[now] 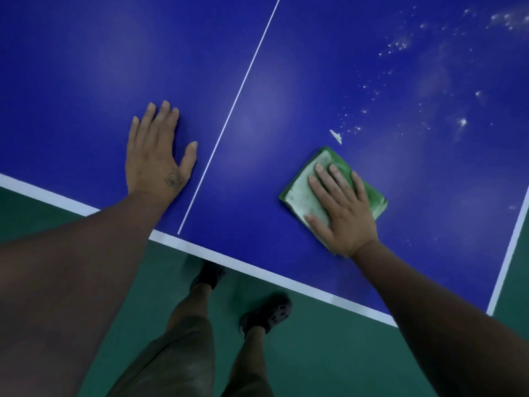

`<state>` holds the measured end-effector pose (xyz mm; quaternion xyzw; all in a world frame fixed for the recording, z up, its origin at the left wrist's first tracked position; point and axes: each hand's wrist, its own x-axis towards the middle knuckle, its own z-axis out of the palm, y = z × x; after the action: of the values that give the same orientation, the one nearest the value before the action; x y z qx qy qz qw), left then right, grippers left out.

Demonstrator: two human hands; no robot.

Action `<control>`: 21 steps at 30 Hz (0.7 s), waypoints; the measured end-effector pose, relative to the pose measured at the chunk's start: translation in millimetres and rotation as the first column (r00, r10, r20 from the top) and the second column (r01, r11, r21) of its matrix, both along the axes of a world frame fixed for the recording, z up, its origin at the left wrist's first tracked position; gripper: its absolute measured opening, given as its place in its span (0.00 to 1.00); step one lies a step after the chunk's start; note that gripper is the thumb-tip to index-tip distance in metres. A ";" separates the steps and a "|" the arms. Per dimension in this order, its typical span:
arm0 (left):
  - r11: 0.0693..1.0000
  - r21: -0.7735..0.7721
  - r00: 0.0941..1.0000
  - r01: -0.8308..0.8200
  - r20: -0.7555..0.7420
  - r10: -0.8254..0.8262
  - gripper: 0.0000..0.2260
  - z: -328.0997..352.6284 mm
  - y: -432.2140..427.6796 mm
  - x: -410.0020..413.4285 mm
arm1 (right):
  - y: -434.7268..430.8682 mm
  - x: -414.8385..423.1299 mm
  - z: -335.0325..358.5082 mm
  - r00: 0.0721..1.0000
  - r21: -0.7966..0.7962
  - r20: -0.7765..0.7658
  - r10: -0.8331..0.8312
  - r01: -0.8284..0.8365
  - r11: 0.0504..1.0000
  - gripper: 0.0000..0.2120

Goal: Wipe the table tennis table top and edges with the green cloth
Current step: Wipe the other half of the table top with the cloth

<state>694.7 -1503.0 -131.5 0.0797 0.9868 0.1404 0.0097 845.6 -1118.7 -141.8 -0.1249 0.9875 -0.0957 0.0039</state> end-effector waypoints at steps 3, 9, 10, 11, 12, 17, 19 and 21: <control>0.980 -0.028 0.977 -0.195 0.081 0.197 0.32 7.2 47.6 33.3 | -17.6 59.0 0.1 0.999 -0.018 0.045 -0.030 0.031 0.999 0.36; 0.932 -0.083 0.929 -0.352 0.087 0.359 0.32 -5.4 142.7 118.1 | 12.0 118.0 -2.6 0.984 -0.039 0.096 0.151 -0.148 0.988 0.36; 0.927 -0.092 0.927 -0.363 0.066 0.369 0.33 -10.3 144.3 117.5 | 23.2 109.4 -3.2 0.973 -0.027 0.100 0.207 -0.206 0.978 0.36; 0.925 -0.100 0.927 -0.365 0.051 0.372 0.33 -13.6 144.2 115.8 | 33.8 99.3 -3.8 0.961 -0.016 0.106 0.257 -0.256 0.966 0.36; 0.923 -0.113 0.926 -0.368 0.040 0.374 0.33 -15.4 144.0 115.4 | 43.4 88.8 -4.1 0.950 -0.015 0.110 0.293 -0.293 0.956 0.36; 0.921 -0.132 0.929 -0.367 -0.001 0.370 0.33 -19.9 147.2 116.6 | 68.5 12.8 -4.4 0.967 -0.003 0.057 0.249 -0.249 0.969 0.34; 0.917 -0.131 0.926 -0.376 -0.006 0.379 0.33 -19.9 146.9 116.5 | 67.4 -13.5 -2.0 0.983 -0.005 0.019 0.183 -0.183 0.983 0.33; 0.917 -0.131 0.926 -0.376 -0.011 0.378 0.33 -20.0 147.4 116.4 | 63.8 -22.6 -1.2 0.987 0.016 -0.004 0.158 -0.158 0.987 0.33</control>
<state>811.1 -1355.5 -151.6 -0.1137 0.9906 0.0752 -0.0049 823.0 -1054.9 -143.0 -0.2029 0.9753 -0.0872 0.0097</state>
